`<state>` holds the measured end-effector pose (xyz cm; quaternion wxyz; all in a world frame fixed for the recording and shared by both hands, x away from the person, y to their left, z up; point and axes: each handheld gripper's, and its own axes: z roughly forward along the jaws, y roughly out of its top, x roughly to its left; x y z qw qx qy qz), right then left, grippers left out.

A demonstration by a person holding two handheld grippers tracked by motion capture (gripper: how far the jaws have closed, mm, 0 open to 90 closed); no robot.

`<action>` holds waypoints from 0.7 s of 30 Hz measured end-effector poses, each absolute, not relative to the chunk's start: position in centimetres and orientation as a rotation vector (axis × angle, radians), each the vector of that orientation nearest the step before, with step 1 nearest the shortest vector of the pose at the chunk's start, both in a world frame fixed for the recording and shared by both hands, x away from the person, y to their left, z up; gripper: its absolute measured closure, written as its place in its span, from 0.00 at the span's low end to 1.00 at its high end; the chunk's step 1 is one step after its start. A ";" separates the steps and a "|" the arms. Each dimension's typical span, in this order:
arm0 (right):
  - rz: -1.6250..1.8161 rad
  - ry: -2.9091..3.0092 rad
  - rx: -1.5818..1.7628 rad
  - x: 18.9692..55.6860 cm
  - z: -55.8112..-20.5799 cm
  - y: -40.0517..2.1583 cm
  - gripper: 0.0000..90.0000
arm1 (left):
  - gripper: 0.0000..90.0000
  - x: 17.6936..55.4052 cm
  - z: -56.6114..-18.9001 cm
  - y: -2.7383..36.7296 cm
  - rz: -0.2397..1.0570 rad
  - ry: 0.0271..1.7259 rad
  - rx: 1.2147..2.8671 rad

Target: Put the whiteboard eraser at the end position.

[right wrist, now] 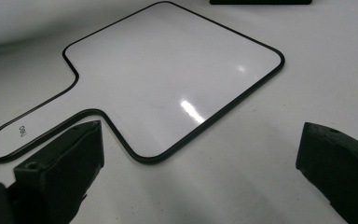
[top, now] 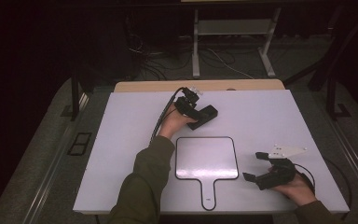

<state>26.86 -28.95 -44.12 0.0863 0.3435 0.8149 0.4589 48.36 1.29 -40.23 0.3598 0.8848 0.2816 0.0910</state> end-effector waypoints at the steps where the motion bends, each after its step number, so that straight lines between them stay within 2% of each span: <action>1: 1.376 2.430 1.023 27.0 -44.2 -29.0 0.00 | 0.25 48.1 -40.3 1.3 0.233 0.735 2.267; 21: 1.390 2.435 1.033 27.2 -44.5 -29.6 0.00 | 0.16 45.4 -39.6 3.1 0.230 0.711 2.237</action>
